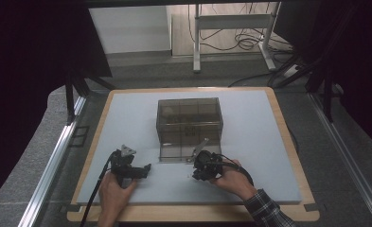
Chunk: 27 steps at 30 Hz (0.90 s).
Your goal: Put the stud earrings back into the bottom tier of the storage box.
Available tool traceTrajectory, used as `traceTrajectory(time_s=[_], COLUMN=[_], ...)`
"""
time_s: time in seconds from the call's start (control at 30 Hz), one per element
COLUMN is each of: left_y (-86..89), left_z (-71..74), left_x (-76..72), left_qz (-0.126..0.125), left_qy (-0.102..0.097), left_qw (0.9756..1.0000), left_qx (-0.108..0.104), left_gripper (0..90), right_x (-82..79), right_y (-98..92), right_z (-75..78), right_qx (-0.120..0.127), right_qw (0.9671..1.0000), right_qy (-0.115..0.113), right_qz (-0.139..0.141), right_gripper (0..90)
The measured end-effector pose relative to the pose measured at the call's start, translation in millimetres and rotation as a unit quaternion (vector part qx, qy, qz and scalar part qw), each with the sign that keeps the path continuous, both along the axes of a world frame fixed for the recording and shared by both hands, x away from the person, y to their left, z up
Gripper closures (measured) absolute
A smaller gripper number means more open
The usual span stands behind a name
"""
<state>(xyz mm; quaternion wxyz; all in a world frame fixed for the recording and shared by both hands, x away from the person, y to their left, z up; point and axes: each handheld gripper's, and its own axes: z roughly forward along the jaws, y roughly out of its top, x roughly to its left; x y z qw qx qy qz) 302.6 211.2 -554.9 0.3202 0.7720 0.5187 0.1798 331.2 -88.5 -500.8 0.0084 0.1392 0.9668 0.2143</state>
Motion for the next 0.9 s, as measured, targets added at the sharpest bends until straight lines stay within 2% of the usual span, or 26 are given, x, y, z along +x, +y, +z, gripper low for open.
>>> traceTrajectory(time_s=[0.3, 0.43, 0.63, 0.8, 0.9], left_y=[0.4, 0.5, 0.5, 0.5, 0.4], left_z=[0.2, 0.2, 0.2, 0.2, 0.1], left_x=[0.0, 0.0, 0.0, 0.0, 0.0], left_qz=[-0.002, -0.002, -0.002, -0.002, -0.002], left_qy=[0.001, 0.001, 0.001, 0.001, 0.001], left_qw=[1.0000, 1.0000, 1.0000, 1.0000, 1.0000], left_qx=[0.002, 0.002, 0.002, 0.002, 0.001], left_gripper=[0.0, 0.0, 0.0, 0.0, 0.0], right_x=[-1.8, -2.2, -4.9, -3.3, -1.1], right_y=[12.2, 14.6, 19.9, 20.5, 19.1], right_z=[-1.9, -3.6, -2.9, -2.2, -0.4], right_qx=[-0.035, -0.041, -0.061, -0.062, -0.054], right_qw=[0.9993, 0.9990, 0.9978, 0.9979, 0.9984], right_qy=[-0.005, -0.007, -0.017, -0.011, -0.003], right_qz=[0.011, 0.013, 0.019, 0.016, 0.016], right_gripper=[80.2, 80.5, 84.9, 85.2, 85.2])
